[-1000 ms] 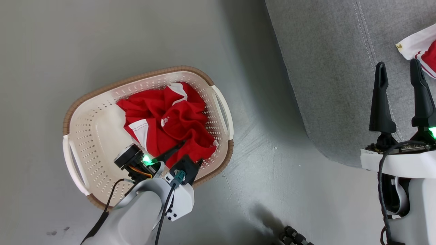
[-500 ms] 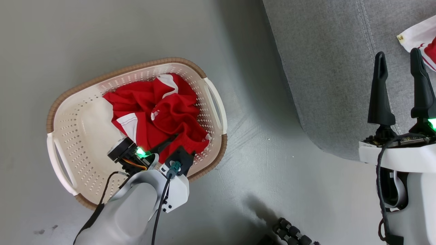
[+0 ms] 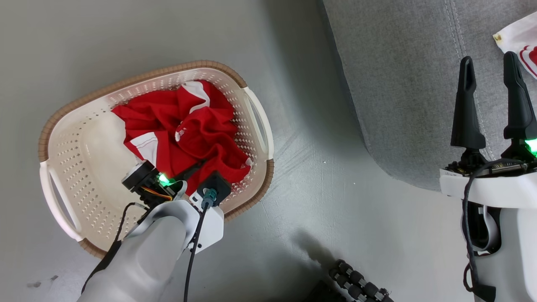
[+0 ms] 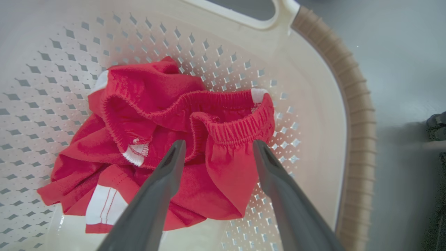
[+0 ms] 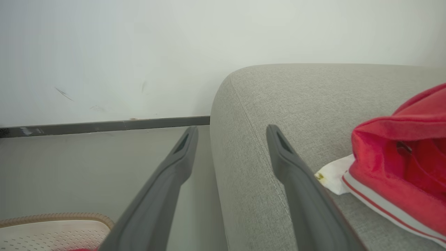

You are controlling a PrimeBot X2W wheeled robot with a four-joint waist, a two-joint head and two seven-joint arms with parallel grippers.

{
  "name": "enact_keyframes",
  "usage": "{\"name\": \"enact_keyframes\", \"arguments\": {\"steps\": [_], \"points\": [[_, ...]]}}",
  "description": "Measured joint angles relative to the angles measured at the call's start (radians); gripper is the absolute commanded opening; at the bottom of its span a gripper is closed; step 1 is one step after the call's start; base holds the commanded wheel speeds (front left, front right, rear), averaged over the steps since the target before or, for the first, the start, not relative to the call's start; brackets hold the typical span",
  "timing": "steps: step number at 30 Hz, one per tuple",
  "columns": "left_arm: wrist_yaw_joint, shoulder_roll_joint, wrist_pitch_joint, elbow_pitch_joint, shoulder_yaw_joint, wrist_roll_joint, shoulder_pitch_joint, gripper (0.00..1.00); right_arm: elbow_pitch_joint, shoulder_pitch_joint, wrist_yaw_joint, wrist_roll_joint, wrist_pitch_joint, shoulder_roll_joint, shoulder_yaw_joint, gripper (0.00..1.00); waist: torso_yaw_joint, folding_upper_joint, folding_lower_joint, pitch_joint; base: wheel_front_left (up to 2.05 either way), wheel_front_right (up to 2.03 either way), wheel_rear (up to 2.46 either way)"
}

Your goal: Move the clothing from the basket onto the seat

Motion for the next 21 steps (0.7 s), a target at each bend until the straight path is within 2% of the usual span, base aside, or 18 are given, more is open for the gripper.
{"name": "enact_keyframes", "arguments": {"steps": [21], "points": [[0.020, 0.003, 0.060, 0.088, -0.005, 0.002, -0.060, 1.00, 0.006, -0.024, 0.000, 0.007, -0.002, 0.000, 0.007, 1.00, -0.026, 0.0000, 0.0000, 0.036, 0.00, 0.00, 0.00]]}}
